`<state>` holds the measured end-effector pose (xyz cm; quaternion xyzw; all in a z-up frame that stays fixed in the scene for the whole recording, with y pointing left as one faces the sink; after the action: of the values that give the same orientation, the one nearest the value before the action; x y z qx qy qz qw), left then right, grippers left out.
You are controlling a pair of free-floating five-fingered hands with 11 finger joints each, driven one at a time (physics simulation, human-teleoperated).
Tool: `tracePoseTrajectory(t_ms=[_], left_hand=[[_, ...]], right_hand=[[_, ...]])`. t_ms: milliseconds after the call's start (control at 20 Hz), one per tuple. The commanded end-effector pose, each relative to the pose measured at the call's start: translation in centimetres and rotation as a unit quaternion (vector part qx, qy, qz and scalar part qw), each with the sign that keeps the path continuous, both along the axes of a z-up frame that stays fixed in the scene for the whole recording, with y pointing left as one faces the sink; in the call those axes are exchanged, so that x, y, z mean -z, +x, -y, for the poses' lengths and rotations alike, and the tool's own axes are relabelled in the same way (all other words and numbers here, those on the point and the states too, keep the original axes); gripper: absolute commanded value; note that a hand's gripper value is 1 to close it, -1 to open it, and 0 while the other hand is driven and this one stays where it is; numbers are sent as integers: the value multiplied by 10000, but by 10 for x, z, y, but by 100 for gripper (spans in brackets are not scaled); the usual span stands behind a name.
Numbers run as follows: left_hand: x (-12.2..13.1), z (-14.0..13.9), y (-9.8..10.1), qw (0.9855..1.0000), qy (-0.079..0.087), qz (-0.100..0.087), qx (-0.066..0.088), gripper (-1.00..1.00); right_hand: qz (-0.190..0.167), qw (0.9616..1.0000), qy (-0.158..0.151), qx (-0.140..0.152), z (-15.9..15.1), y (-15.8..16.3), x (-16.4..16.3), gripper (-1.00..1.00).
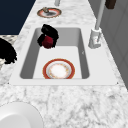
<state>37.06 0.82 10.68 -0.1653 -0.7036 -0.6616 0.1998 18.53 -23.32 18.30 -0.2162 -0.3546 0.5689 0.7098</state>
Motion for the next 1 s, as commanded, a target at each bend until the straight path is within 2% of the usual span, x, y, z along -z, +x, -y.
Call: tracePoseTrajectory(t_ms=[0,100,200,350,400,450,600,700,750,800,950], left_hand=[[28,15,21,9995,-71,291,-107,100],[45,11,38,9994,-221,240,-116,100],[64,13,55,9995,-285,102,-97,100],[90,18,79,9997,-221,79,-46,100],[99,20,86,9999,-143,74,-19,100],[107,24,85,10000,-77,57,17,100],[133,39,78,10000,-60,37,-8,100],[150,36,79,10000,-67,34,-41,100],[155,36,80,10000,-71,22,-9,100],[165,34,82,9998,-165,32,-44,100],[192,37,92,9999,-124,95,-38,100]], right_hand=[[0,10000,0,0,0,0,0,0],[0,10000,0,0,0,0,0,0],[0,10000,0,0,0,0,0,0],[0,10000,0,0,0,0,0,0],[0,10000,0,0,0,0,0,0],[0,10000,0,0,0,0,0,0],[0,10000,0,0,0,0,0,0],[0,10000,0,0,0,0,0,0],[0,10000,0,0,0,0,0,0],[0,10000,0,0,0,0,0,0],[0,10000,0,0,0,0,0,0]])
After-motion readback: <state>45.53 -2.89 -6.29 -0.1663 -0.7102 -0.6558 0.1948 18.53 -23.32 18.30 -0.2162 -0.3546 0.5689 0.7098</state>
